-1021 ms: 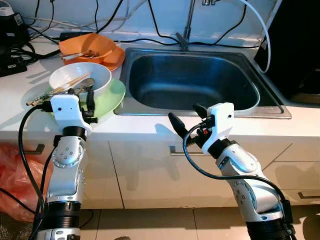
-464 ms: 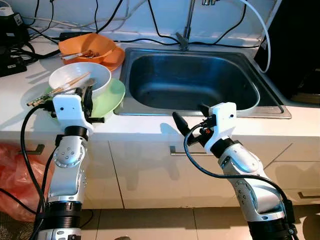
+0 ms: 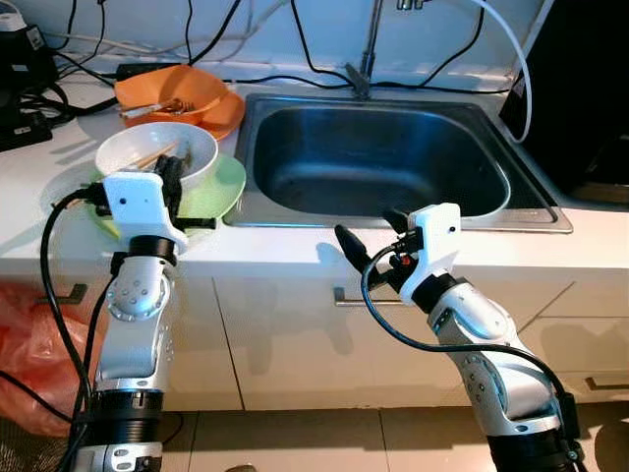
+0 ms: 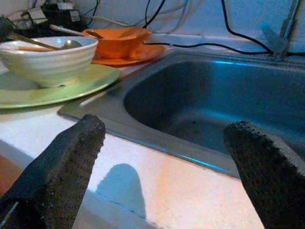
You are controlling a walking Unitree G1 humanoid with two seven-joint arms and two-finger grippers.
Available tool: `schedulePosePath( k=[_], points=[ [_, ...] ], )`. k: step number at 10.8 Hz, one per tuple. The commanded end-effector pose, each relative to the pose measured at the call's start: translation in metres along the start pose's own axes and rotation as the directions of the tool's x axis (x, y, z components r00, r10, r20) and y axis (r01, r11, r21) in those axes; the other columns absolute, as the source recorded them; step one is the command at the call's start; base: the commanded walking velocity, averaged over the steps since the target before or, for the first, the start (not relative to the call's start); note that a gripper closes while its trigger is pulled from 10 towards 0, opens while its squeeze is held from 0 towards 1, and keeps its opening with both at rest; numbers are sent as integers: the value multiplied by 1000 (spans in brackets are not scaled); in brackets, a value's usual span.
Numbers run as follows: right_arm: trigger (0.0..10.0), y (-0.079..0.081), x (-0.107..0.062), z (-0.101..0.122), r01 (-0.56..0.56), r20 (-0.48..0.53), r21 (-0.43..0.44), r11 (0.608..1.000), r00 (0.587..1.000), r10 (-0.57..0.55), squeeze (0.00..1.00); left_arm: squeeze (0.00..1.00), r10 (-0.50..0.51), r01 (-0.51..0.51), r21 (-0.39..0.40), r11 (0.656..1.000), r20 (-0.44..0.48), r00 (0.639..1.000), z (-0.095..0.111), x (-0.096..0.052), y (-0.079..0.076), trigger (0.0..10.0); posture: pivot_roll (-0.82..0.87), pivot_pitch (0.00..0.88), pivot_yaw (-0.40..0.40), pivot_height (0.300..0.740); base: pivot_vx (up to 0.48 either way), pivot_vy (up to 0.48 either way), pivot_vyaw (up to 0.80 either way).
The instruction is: Kitchen organization
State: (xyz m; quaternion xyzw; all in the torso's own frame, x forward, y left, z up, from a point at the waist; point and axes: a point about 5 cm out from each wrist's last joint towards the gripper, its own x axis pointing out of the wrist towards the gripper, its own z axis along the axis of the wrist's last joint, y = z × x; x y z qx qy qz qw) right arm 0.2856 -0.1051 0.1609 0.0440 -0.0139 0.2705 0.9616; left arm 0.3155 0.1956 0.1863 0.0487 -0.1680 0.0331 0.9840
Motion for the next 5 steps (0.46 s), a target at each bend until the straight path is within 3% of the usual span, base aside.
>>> schedulePosePath(
  k=[1, 3, 4, 5],
  points=[
    [10000, -4, -2, 4, 12, 18, 14, 1000, 1000, -12, 0, 0, -23, 23, -5, 1000, 59, 998, 14, 4, -4, 0, 95, 27, -20, 740, 0, 0, 0],
    [10000, -13, -1, 10, 64, 34, 50, 997, 997, -66, 0, 0, -53, 59, -58, 997, 103, 993, 26, 9, -10, 0, 95, 28, -18, 740, 0, 0, 0],
    [10000, -19, 0, 12, 122, 49, 34, 992, 991, -124, 0, 0, -87, 105, -132, 986, 134, 987, 36, 13, -15, 0, 94, 30, -21, 740, 0, 0, 0],
    [10000, -24, 1, 11, 157, 36, 79, 985, 986, -160, 0, 0, -115, 153, -217, 964, 176, 978, 50, 19, -21, 0, 94, 30, -21, 740, 0, 0, 0]
  ],
)
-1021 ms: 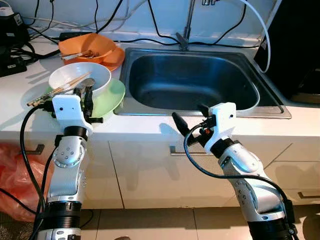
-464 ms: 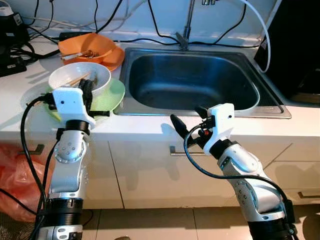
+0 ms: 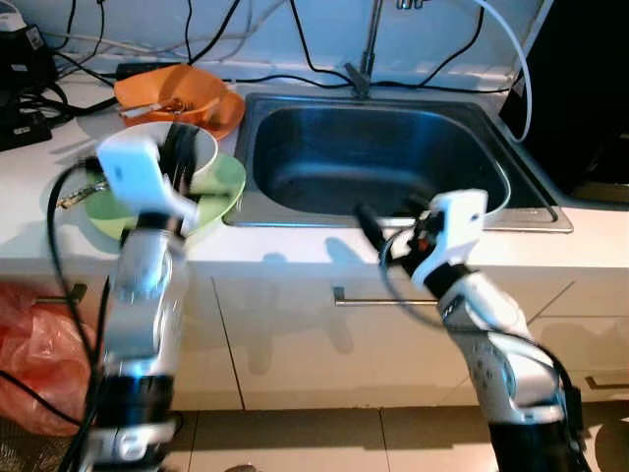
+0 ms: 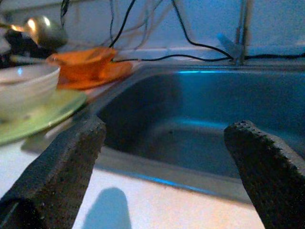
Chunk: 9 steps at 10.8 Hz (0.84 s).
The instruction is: Kitchen organization
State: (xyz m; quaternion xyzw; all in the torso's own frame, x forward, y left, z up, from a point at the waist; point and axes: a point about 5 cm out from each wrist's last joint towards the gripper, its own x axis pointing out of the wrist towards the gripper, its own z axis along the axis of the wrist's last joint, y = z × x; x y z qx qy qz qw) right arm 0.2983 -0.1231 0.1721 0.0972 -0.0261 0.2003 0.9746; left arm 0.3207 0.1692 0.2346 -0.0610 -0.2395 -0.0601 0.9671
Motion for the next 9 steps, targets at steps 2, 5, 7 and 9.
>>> schedulePosePath(
  k=[2, 5, 7, 9],
  points=[
    [10000, -6, 4, 3, 43, 5, 214, 976, 999, -45, 0, 0, -80, 88, -230, 969, 43, 996, 15, 13, -17, 0, 98, 31, -18, 740, 0, 0, 0],
    [10000, 4, 20, 14, -23, 72, 507, 861, 997, -16, 0, 0, -213, 73, -745, 663, -94, 972, -24, 16, -50, 0, 85, 29, -9, 740, 0, 0, 0],
    [10000, 14, 27, 19, -77, 89, 582, 810, 996, 31, 0, 0, -295, 65, -854, 517, -106, 950, -34, 15, -71, 0, 72, 29, -7, 740, 0, 0, 0],
    [10000, 25, 34, 23, -130, 100, 661, 739, 991, 85, 0, 0, -332, 32, -910, 413, -119, 936, -41, 14, -84, 0, 58, 38, -13, 740, 0, 0, 0]
  ],
)
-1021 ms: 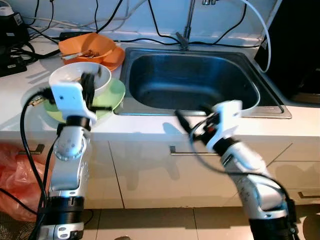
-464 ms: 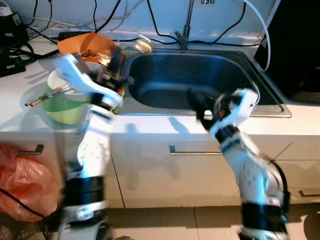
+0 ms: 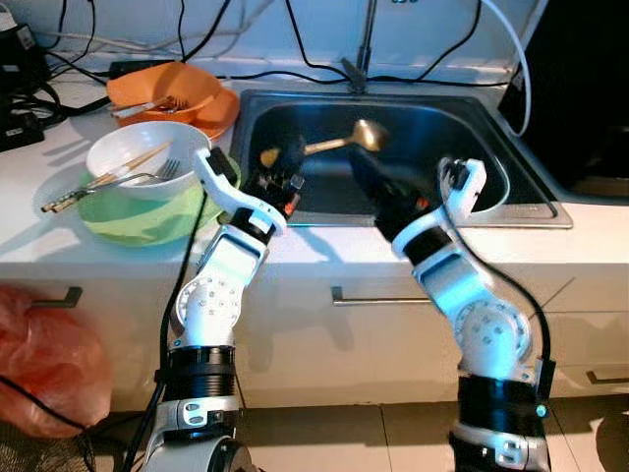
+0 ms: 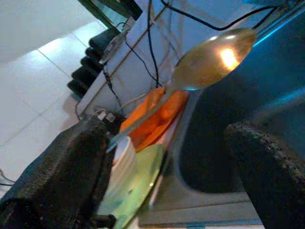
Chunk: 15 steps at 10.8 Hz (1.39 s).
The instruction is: Kitchen organization
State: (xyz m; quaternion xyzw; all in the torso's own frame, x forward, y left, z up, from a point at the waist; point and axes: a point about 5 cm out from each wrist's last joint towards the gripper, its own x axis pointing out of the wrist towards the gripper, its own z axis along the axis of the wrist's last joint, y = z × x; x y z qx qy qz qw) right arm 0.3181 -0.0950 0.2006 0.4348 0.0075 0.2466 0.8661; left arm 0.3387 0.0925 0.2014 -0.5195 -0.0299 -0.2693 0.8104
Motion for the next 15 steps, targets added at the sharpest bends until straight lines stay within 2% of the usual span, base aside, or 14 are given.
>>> schedulePosePath(
  k=[1, 4, 6, 8, 9, 10, 15],
  points=[
    [10000, 4, 5, -2, -11, -8, 42, 999, 1000, 11, 0, 0, -59, 57, -87, 995, -20, 998, -12, 11, -15, 0, 57, 40, -13, 740, 0, 0, 0],
    [10000, 6, 10, 0, -31, 20, 81, 996, 999, 30, 0, 0, -82, 73, -115, 991, -73, 994, -19, 11, -17, 0, 54, 46, -10, 740, 0, 0, 0],
    [10000, 8, 17, 1, -57, 34, 95, 994, 998, 54, 0, 0, -102, 81, -146, 986, -140, 985, -25, 12, -19, 0, 59, 46, -10, 740, 0, 0, 0],
    [10000, 7, 21, 3, -71, 52, 94, 993, 996, 67, 0, 0, -108, 84, -153, 985, -155, 982, -26, 12, -19, 0, 62, 47, -13, 740, 0, 0, 0],
    [7804, 6, 26, 6, -75, 62, 97, 992, 996, 69, 0, 0, -111, 87, -153, 984, -161, 981, -26, 12, -19, 0, 67, 46, -16, 740, 0, 0, 0],
    [0, 5, 27, 9, -77, 73, 97, 992, 995, 70, 0, 0, -112, 88, -154, 984, -160, 981, -25, 12, -19, 0, 67, 47, -18, 740, 0, 0, 0],
    [0, 4, 30, 17, -75, 128, 96, 993, 990, 63, 0, 0, -105, 76, -173, 982, -168, 980, -27, 12, -17, 0, 57, 45, -17, 740, 0, 0, 0]
  ],
)
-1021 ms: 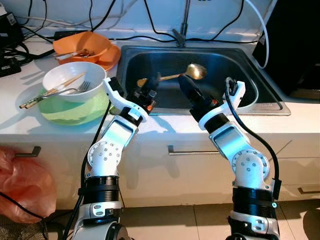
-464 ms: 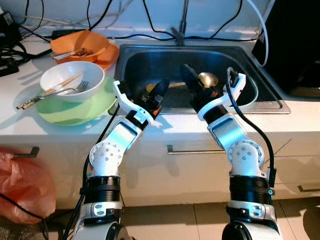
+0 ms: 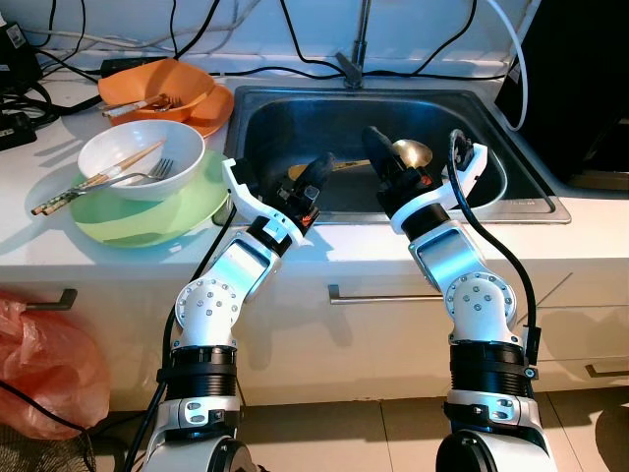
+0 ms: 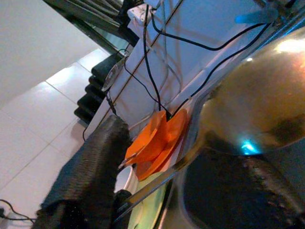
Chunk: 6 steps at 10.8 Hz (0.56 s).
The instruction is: Kitchen organization
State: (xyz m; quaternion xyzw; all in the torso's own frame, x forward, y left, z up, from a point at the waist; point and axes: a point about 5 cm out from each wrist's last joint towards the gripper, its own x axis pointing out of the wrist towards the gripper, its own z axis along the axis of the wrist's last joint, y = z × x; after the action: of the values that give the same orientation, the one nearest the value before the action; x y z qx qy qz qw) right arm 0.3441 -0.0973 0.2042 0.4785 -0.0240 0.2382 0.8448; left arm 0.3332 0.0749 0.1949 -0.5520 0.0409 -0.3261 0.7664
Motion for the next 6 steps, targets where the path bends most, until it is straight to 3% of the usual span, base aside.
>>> schedulePosePath(
  k=[1, 5, 6],
  points=[
    [0, 14, 9, 6, -46, 47, 23, 999, 998, 45, 0, 0, -46, 45, -31, 999, -32, 998, -9, 13, -12, 0, 55, 46, -19, 740, 0, 0, 0],
    [0, 19, 12, 13, -49, 79, 37, 998, 996, 46, 0, 0, -51, 46, -53, 998, -86, 995, -16, 16, -10, 0, 49, 50, -21, 740, 0, 0, 0],
    [0, 23, 13, 17, -57, 95, 44, 997, 994, 53, 0, 0, -49, 44, -48, 998, -98, 994, -18, 17, -9, 902, 49, 50, -21, 740, 0, 0, 0]
  ],
)
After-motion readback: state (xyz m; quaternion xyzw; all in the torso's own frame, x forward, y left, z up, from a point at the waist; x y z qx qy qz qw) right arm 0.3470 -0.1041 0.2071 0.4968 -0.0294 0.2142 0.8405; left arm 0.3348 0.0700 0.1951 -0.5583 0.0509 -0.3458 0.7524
